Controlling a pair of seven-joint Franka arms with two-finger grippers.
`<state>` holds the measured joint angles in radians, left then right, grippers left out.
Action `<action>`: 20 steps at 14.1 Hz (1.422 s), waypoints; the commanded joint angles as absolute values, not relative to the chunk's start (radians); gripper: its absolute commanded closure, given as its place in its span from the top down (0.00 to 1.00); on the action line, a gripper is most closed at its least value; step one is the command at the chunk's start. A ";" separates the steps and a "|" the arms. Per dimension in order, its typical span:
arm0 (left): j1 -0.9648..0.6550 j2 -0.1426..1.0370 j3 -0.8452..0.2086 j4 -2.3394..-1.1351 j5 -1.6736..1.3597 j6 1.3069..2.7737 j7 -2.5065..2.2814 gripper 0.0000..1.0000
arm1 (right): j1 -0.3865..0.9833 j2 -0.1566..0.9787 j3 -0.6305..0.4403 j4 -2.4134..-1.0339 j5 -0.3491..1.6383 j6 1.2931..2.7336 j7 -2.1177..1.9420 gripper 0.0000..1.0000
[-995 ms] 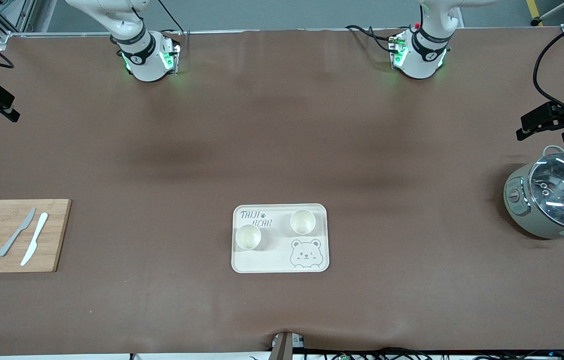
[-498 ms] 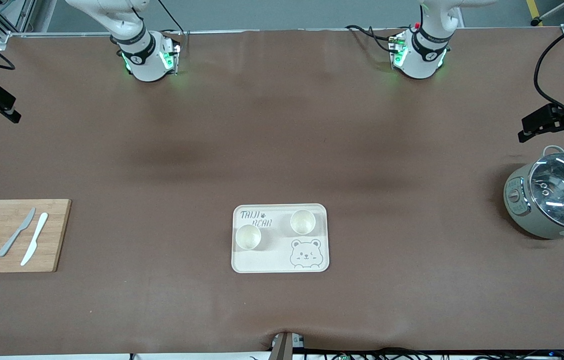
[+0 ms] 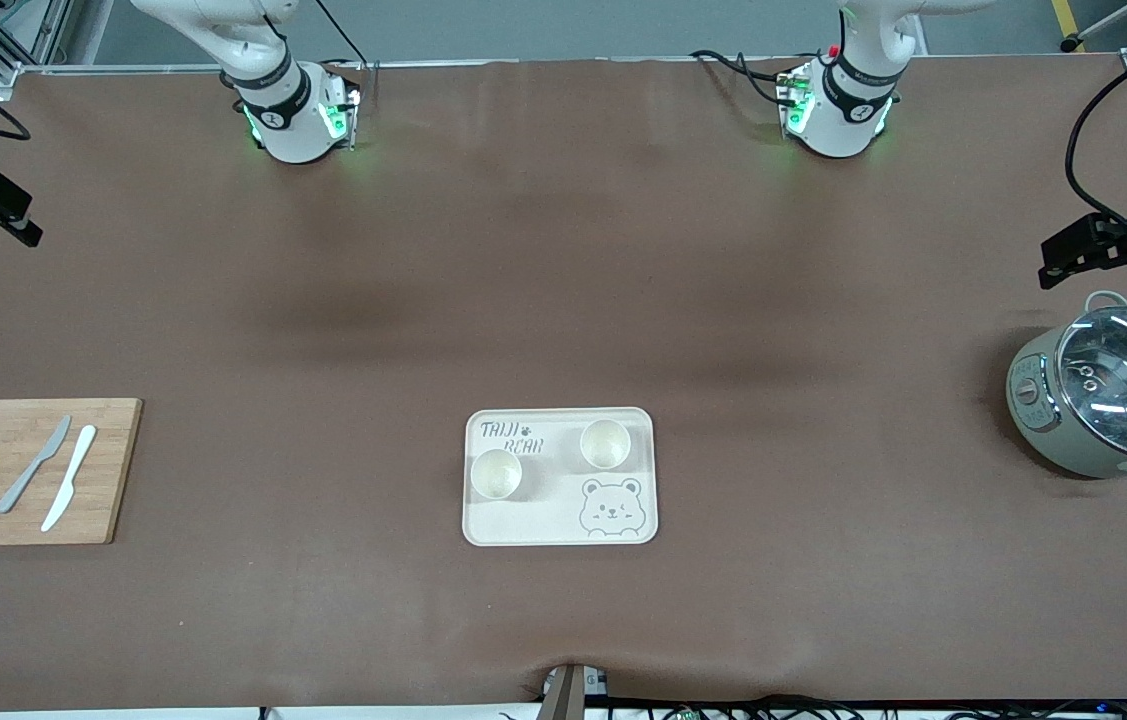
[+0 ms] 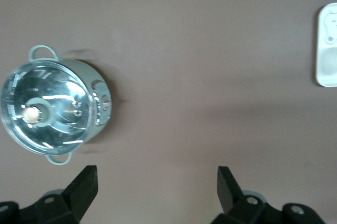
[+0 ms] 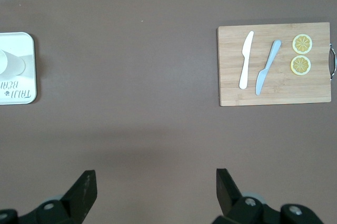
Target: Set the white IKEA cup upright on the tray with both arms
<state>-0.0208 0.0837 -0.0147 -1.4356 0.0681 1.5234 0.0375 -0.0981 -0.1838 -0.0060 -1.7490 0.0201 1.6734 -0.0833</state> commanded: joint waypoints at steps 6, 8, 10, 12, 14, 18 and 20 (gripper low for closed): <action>-0.020 0.087 -0.028 -1.422 0.094 1.549 0.041 1.00 | -0.100 -0.173 0.002 -1.729 0.023 1.661 -0.094 1.00; -0.017 0.087 -0.029 -1.424 0.086 1.542 0.048 1.00 | -0.100 -0.173 0.003 -1.727 0.021 1.663 -0.094 1.00; -0.009 0.089 -0.029 -1.425 0.049 1.537 0.060 1.00 | -0.100 -0.175 0.005 -1.727 0.017 1.661 -0.095 1.00; -0.011 0.090 -0.029 -1.425 0.032 1.539 0.061 1.00 | -0.095 -0.175 0.005 -1.727 0.015 1.655 -0.094 1.00; -0.017 0.094 -0.029 -1.424 0.022 1.539 0.055 1.00 | -0.089 -0.175 0.005 -1.727 0.014 1.626 -0.094 1.00; -0.017 0.095 -0.029 -1.431 0.021 1.537 0.058 1.00 | -0.090 -0.163 0.005 -1.729 0.021 1.600 -0.091 1.00; -0.017 0.095 -0.029 -1.431 0.021 1.539 0.058 1.00 | -0.091 -0.156 0.003 -1.729 0.021 1.600 -0.091 1.00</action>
